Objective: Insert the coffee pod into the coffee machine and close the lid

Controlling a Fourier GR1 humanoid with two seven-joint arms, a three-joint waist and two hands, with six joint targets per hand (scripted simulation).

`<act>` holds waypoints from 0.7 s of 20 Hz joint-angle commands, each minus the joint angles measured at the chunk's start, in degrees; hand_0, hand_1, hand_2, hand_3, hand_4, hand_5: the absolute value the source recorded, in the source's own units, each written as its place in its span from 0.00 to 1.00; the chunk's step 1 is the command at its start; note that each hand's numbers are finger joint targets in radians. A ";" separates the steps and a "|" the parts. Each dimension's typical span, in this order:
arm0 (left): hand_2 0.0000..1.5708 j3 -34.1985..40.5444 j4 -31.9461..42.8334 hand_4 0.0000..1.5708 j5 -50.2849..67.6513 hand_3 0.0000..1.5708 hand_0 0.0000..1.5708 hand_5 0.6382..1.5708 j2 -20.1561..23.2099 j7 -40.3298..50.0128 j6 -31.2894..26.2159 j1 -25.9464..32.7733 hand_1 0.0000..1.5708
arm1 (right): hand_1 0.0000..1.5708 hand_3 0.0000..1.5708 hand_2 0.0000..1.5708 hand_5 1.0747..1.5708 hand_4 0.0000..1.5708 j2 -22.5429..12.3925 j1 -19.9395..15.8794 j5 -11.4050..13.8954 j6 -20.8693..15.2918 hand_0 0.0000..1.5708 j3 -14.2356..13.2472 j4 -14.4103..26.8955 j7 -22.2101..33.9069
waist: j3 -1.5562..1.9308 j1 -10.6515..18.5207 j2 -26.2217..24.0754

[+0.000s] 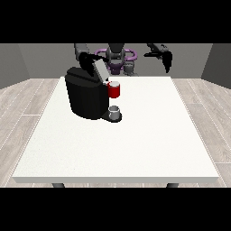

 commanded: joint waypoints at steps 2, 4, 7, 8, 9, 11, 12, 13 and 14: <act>0.00 1.30 1.48 0.00 0.69 0.00 0.00 1.00 1.84 -2.28 -0.40 0.30 0.00 | 0.00 0.00 0.00 1.00 0.00 2.02 1.05 1.59 -0.12 0.00 1.75 1.58 -3.50 | 0.19 -0.24 1.69; 0.00 0.71 1.73 0.00 0.40 0.00 0.00 1.00 0.40 -0.60 1.98 -1.29 0.00 | 0.00 0.00 0.00 1.00 0.00 1.92 -1.88 1.81 -0.40 0.00 1.74 2.26 -0.40 | 0.19 -0.15 1.17; 0.00 0.76 4.28 0.09 -0.54 0.00 0.00 1.00 1.14 -6.13 1.05 -0.49 0.00 | 0.00 0.00 0.00 1.00 0.12 0.83 -6.17 2.04 -0.79 0.00 1.12 2.09 1.64 | 0.18 0.61 3.23; 0.00 -0.96 4.06 0.10 -1.95 0.00 0.00 1.00 -0.96 -6.40 2.83 0.90 0.00 | 0.00 0.00 0.00 1.00 0.07 1.26 -4.95 2.09 0.55 0.00 2.06 2.00 1.21 | 0.18 -0.01 1.81; 0.00 0.03 1.56 0.12 1.20 0.00 0.00 1.00 1.41 1.06 0.28 0.39 0.00 | 0.00 0.00 0.00 1.00 0.10 1.60 -2.87 1.61 0.95 0.00 1.77 2.90 1.44 | 0.20 0.46 -1.11; 0.00 1.78 3.73 0.09 1.69 0.00 0.00 1.00 2.39 -1.35 0.89 -1.64 0.00 | 0.00 0.00 0.00 1.00 0.09 1.88 -6.64 2.43 0.34 0.00 2.28 2.41 3.32 | 0.19 0.30 0.35; 0.00 0.51 4.81 0.10 0.40 0.00 0.00 1.00 1.20 -3.06 1.63 -2.80 0.00 | 0.00 0.00 0.00 1.00 0.00 3.12 -9.20 4.38 -2.17 0.00 3.39 2.64 3.13 | 0.18 0.89 2.64; 0.00 -1.77 5.01 0.08 -2.24 0.00 0.00 1.00 -0.65 -5.45 2.75 0.60 0.00 | 0.00 0.00 0.00 1.00 0.04 4.18 -8.19 5.42 -2.79 0.00 4.70 2.49 4.27 | 0.18 0.86 1.25; 0.00 -0.14 3.61 0.09 1.29 0.00 0.00 1.00 1.14 -2.67 0.08 -0.55 0.00 | 0.00 0.00 0.00 1.00 0.14 0.73 -9.98 3.88 -0.01 0.00 2.17 3.33 3.83 | 0.19 1.79 0.96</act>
